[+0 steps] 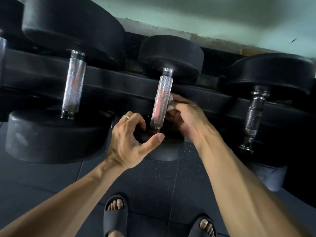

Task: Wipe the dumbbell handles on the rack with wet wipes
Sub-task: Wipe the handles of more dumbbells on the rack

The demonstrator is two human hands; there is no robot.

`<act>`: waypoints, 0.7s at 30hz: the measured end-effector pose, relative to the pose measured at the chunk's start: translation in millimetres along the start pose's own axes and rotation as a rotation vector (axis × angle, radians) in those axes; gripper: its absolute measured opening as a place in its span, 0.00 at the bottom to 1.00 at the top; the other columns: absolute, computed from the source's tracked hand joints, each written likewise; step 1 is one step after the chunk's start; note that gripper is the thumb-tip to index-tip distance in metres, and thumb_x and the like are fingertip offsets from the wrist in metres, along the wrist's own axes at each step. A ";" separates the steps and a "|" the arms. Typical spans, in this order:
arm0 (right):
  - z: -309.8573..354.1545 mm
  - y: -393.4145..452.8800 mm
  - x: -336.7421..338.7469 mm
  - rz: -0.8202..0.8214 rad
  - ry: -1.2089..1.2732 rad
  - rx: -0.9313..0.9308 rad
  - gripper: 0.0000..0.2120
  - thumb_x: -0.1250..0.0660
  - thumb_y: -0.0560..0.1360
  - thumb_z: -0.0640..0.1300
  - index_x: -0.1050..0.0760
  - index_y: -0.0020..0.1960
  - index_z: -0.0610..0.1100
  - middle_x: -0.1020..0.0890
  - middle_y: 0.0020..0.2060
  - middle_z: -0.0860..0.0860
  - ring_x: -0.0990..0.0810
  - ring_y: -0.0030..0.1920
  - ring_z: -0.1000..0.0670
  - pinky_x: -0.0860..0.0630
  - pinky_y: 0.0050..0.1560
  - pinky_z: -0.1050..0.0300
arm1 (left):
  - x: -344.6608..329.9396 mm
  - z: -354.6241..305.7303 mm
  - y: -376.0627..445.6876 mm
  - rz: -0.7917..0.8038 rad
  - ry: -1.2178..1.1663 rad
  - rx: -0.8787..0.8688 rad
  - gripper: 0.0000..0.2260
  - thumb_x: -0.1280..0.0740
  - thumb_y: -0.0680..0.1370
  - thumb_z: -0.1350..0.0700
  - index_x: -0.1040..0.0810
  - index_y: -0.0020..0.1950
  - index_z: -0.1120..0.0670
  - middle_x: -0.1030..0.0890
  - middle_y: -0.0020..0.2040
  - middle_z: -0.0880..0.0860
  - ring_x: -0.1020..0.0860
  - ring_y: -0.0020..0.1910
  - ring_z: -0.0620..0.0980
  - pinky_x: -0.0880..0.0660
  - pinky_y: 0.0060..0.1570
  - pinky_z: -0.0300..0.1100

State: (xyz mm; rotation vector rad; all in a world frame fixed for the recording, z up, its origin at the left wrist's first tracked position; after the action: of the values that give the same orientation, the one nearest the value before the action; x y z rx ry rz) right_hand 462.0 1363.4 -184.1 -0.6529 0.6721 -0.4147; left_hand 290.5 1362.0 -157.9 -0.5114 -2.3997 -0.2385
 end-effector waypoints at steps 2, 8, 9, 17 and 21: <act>5.9 2.6 0.8 0.051 0.217 -0.026 0.12 0.44 0.77 0.33 0.22 0.52 0.36 0.19 0.46 0.39 0.23 0.38 0.46 0.20 0.39 0.56 | -0.7 -0.9 -0.6 -0.008 0.009 0.000 0.26 0.35 0.68 0.32 0.28 0.37 0.57 0.28 0.36 0.50 0.28 0.38 0.50 0.33 0.39 0.37; 5.9 7.1 -1.6 0.124 0.334 -0.048 0.24 0.50 0.74 0.45 0.24 0.57 0.32 0.20 0.51 0.33 0.23 0.30 0.50 0.27 0.44 0.53 | 0.2 -0.8 0.9 -0.007 0.003 -0.005 0.30 0.37 0.68 0.27 0.29 0.37 0.56 0.28 0.36 0.49 0.27 0.38 0.49 0.33 0.39 0.36; -0.4 1.8 -0.2 0.132 0.272 -0.092 0.26 0.52 0.75 0.46 0.24 0.57 0.30 0.20 0.51 0.31 0.20 0.34 0.47 0.26 0.46 0.51 | 0.1 -1.3 0.8 -0.011 -0.001 -0.004 0.31 0.38 0.68 0.26 0.28 0.37 0.56 0.28 0.36 0.49 0.27 0.38 0.49 0.33 0.39 0.36; 11.3 13.6 -2.3 0.144 0.381 -0.040 0.27 0.51 0.75 0.50 0.24 0.56 0.31 0.20 0.48 0.36 0.26 0.40 0.45 0.23 0.39 0.55 | -0.1 -0.5 0.1 -0.008 -0.002 0.006 0.27 0.36 0.67 0.31 0.28 0.37 0.57 0.27 0.36 0.50 0.28 0.37 0.50 0.33 0.39 0.35; -5.7 -2.3 3.8 0.196 0.084 -0.160 0.32 0.53 0.74 0.53 0.24 0.55 0.27 0.18 0.45 0.31 0.26 0.49 0.36 0.25 0.53 0.47 | -0.6 -2.4 -0.5 -0.015 -0.004 -0.001 0.30 0.38 0.68 0.27 0.28 0.37 0.56 0.27 0.36 0.50 0.28 0.37 0.49 0.33 0.39 0.34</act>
State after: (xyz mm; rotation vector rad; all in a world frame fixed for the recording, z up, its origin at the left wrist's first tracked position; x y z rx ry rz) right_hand 460.5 1357.3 -187.6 -0.7157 0.8476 -0.2088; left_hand 292.2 1360.7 -156.5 -0.4950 -2.4077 -0.2449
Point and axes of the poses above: each hand's wrist, its own y-axis towards the middle knuckle, its own x-axis out of the back of the hand, z = x × y, the point moved 3 cm from there along y, towards the middle knuckle
